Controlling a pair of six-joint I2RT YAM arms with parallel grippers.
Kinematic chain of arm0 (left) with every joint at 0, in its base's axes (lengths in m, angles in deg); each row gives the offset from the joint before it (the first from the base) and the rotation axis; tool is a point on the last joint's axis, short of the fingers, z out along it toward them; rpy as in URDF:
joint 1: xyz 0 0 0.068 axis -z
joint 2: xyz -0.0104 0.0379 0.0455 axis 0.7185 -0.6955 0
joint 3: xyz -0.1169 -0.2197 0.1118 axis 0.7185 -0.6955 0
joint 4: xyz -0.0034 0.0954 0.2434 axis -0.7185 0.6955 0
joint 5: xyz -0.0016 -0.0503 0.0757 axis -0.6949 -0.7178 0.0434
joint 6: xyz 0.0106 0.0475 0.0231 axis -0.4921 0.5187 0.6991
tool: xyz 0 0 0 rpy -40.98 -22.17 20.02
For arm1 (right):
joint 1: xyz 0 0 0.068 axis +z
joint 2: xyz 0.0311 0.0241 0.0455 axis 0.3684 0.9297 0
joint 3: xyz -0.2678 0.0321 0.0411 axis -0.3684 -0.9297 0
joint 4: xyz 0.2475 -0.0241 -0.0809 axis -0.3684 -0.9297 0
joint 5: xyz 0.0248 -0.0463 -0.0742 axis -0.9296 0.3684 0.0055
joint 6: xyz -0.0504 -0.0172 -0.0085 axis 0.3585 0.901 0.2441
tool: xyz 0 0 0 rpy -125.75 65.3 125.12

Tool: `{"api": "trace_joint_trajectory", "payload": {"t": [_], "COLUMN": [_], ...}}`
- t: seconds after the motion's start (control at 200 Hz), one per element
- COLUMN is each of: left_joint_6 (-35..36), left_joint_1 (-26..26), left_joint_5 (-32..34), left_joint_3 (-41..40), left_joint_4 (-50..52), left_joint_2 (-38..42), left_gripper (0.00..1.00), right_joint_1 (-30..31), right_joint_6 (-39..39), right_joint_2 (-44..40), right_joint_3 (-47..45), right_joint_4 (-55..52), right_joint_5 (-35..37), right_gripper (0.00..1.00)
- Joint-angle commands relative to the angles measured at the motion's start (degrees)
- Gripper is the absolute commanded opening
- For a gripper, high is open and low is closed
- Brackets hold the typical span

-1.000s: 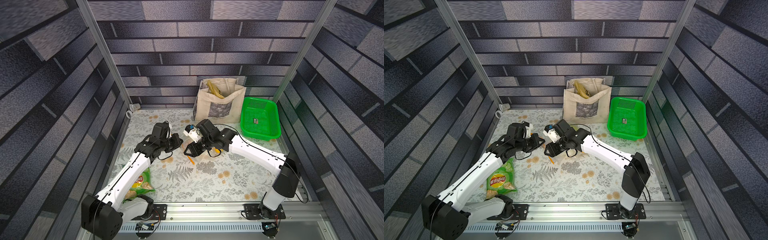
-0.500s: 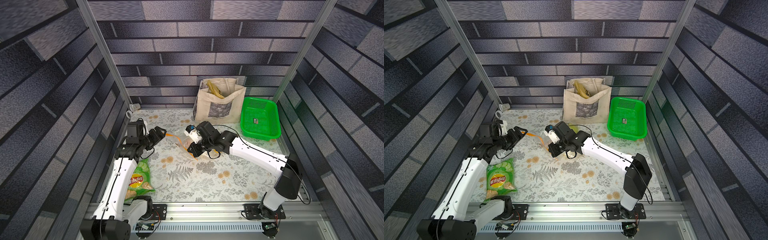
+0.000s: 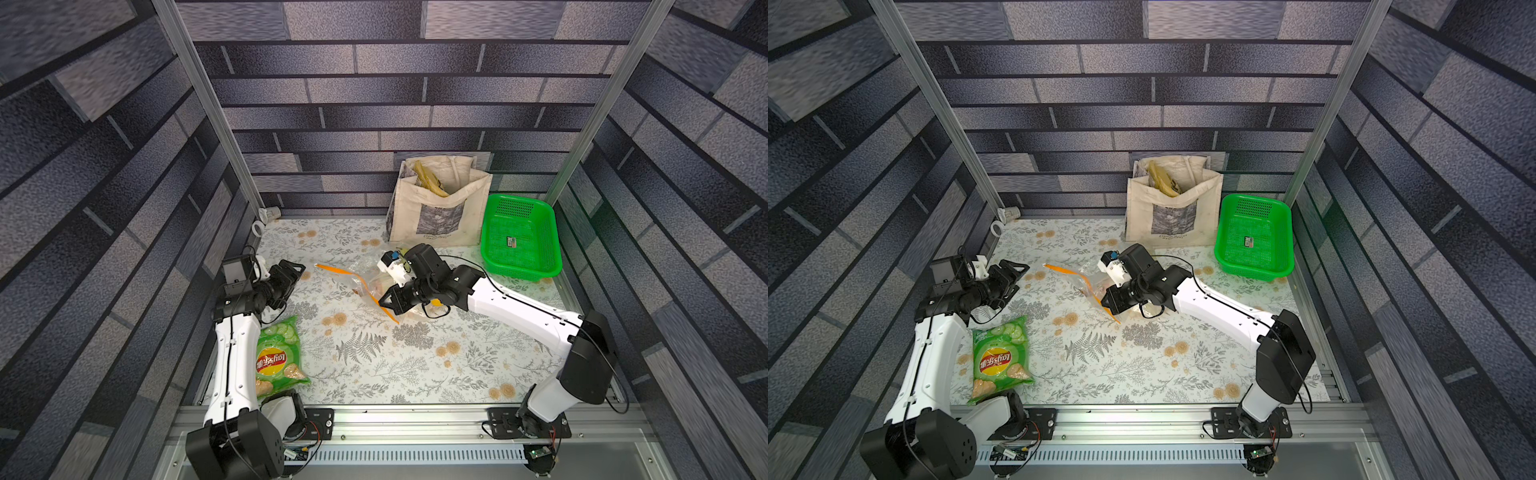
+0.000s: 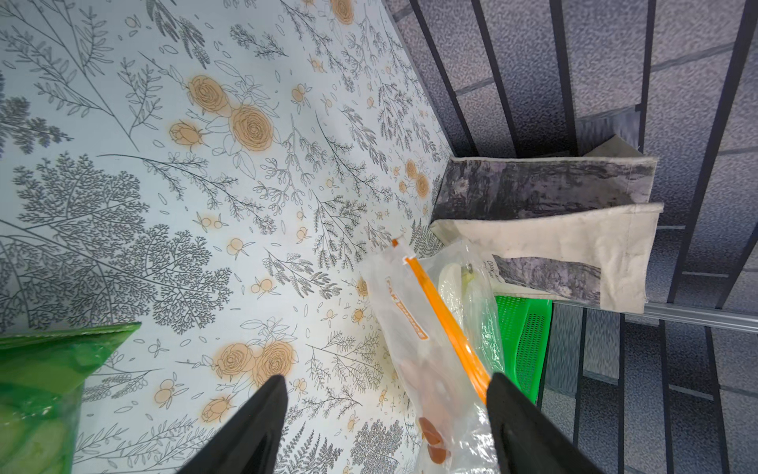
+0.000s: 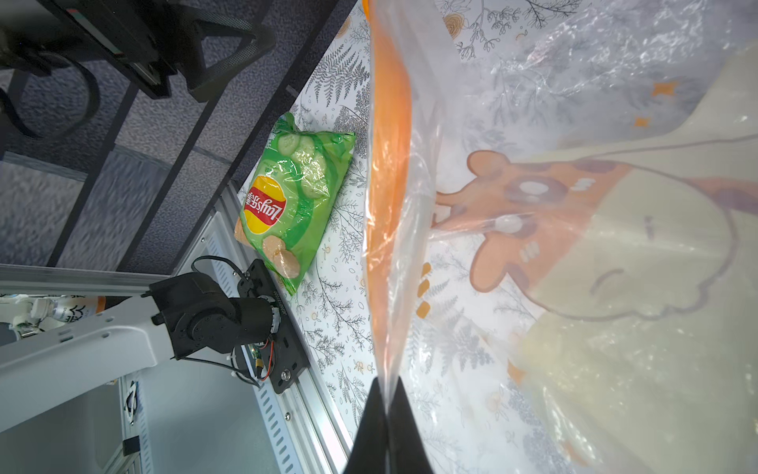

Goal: Open the zip-top bag and take out the pear
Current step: Adjust the zipper food storage bag at the center of the board.

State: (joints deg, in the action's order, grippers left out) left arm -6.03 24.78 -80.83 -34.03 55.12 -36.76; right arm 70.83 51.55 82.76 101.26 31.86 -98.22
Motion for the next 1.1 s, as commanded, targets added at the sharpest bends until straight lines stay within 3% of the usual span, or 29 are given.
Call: {"api": "trace_joint_trajectory", "payload": {"t": [0.0,0.105,0.235,0.451,0.556,0.651,0.786,0.937,1.097], "left_joint_6": [-0.47,-0.07,1.45,9.98,22.4,33.06,45.89,69.61,76.95], "left_joint_1": [-2.32,-2.24,-0.76,3.41,7.56,9.74,9.47,9.01,5.0], "left_joint_5": [-4.26,-6.32,-12.56,-14.34,-15.73,-21.25,-27.83,-32.46,-37.61], "left_joint_3": [-3.12,-4.07,-5.16,1.18,8.06,15.61,25.21,34.47,34.96], "left_joint_4": [-5.4,-9.77,-23.08,-29.98,-25.43,-17.99,-8.51,11.66,17.49], "left_joint_2": [-2.23,-5.38,-9.09,-15.23,-19.53,-24.26,-29.5,-33.03,-35.57], "left_gripper": [0.65,0.6,0.6,0.62,0.64,0.64,0.63,0.66,0.67], "right_joint_1": [-1.38,-2.74,-6.22,-12.41,-15.02,-16.12,-16.98,-18.93,-20.87], "right_joint_6": [-2.56,-2.96,-3.81,-0.32,1.52,4.15,7.3,8.25,9.47], "right_joint_2": [-3.4,-4.64,-7.46,-9.47,-9.37,-9.13,-8.69,-8.32,-8.15], "right_joint_3": [-1.44,-2.05,-3.79,-3.72,-2.65,-0.71,1.23,1.44,2.63], "right_joint_4": [3.43,2.97,3.3,-0.33,-2.47,-5.62,-9.41,-10.22,-11.75], "right_joint_5": [-2.8,-5.12,-9.47,-20.45,-24.64,-27.73,-29.24,-31.56,-33.34], "right_gripper": [0.0,0.0,0.0,0.0,0.0,0.0,0.0,0.0,0.0]}}
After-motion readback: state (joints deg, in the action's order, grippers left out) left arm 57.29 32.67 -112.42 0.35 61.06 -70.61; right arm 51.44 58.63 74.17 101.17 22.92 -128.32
